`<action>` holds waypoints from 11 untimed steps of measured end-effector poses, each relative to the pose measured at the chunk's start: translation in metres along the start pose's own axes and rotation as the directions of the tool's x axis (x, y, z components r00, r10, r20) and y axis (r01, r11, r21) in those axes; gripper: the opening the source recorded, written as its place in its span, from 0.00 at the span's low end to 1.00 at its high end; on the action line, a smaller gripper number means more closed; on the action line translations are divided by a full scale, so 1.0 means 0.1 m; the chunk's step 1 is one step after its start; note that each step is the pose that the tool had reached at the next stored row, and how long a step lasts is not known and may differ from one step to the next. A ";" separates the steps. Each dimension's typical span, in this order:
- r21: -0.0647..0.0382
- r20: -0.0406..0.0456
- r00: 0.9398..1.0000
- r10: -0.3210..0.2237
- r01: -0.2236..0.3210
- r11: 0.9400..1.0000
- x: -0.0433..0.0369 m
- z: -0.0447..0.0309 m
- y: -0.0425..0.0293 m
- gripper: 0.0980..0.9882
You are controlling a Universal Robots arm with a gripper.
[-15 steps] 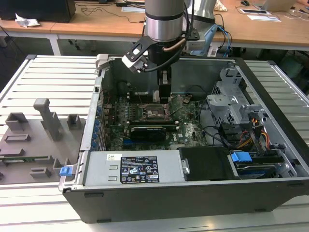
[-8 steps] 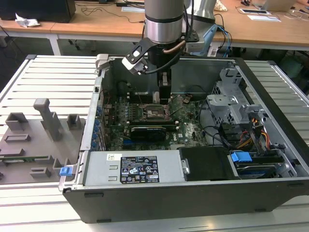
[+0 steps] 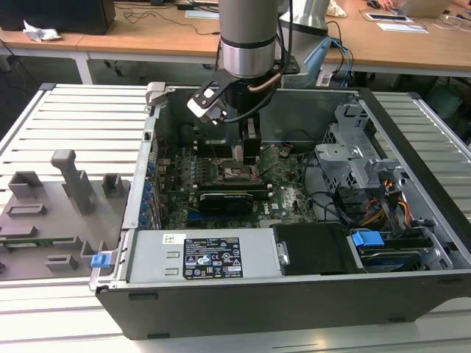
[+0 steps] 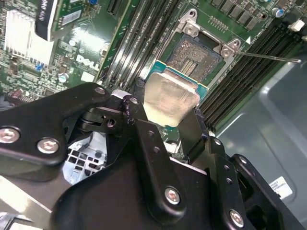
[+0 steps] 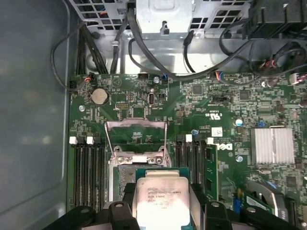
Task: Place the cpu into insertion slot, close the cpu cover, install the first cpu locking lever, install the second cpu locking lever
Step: 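Place the cpu into insertion slot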
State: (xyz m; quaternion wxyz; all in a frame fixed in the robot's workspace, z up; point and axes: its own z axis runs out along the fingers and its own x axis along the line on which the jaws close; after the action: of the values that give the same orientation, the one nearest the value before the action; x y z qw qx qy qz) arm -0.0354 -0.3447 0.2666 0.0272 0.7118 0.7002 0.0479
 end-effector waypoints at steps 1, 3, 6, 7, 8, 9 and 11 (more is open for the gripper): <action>0.000 0.000 1.000 0.000 0.000 1.000 0.010 0.032 -0.004 0.48; 0.000 0.000 1.000 0.000 0.000 1.000 0.017 0.092 -0.014 0.48; 0.000 0.000 1.000 0.000 0.000 1.000 0.016 0.110 -0.026 0.48; 0.000 0.000 1.000 0.000 0.000 1.000 0.015 0.115 -0.039 0.48; 0.000 -0.001 1.000 -0.001 0.001 1.000 0.015 0.118 -0.048 0.48; 0.000 -0.001 1.000 -0.002 0.002 1.000 0.015 0.122 -0.052 0.48; 0.000 -0.001 1.000 -0.006 0.006 1.000 0.015 0.131 -0.057 0.48</action>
State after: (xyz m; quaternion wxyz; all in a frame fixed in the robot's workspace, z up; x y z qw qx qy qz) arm -0.0397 -0.3427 0.2529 0.0268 0.7098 0.7022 0.0483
